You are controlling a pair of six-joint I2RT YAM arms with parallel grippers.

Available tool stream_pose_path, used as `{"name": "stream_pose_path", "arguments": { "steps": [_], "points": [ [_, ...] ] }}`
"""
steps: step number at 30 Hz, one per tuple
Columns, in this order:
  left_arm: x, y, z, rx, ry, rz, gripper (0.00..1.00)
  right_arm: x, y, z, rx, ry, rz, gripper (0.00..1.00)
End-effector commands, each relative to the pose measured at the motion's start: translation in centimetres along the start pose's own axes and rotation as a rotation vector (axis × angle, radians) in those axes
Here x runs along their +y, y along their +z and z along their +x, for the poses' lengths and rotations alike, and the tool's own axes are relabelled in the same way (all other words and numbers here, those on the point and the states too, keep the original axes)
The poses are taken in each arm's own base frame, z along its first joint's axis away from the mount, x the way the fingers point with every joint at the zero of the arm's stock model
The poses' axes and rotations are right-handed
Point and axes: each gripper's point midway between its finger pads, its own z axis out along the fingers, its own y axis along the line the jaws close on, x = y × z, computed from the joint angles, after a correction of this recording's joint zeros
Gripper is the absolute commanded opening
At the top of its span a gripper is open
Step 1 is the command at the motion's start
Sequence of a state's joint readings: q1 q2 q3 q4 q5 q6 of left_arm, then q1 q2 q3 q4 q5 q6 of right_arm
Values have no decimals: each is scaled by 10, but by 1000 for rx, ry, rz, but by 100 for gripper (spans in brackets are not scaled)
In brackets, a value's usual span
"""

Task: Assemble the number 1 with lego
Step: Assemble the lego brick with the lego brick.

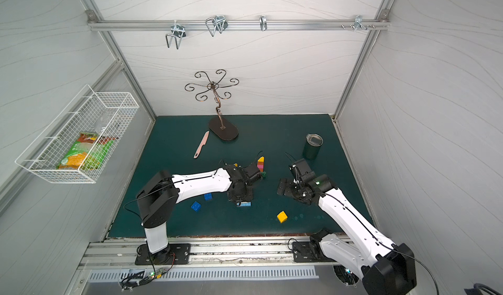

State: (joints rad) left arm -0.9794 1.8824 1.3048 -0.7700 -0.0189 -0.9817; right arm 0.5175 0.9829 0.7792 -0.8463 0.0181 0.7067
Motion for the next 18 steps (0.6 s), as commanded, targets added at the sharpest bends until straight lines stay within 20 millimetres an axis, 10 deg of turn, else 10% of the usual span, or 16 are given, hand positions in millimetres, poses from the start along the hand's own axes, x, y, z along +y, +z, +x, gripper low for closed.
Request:
{"name": "stream_pose_path", "arguments": {
  "steps": [1, 18],
  "points": [
    [-1, 2, 6, 10, 1, -8, 0, -2, 2, 3, 18, -7, 5, 99],
    [20, 15, 12, 25, 4, -70, 0, -1, -1, 3, 13, -7, -6, 99]
  ]
}}
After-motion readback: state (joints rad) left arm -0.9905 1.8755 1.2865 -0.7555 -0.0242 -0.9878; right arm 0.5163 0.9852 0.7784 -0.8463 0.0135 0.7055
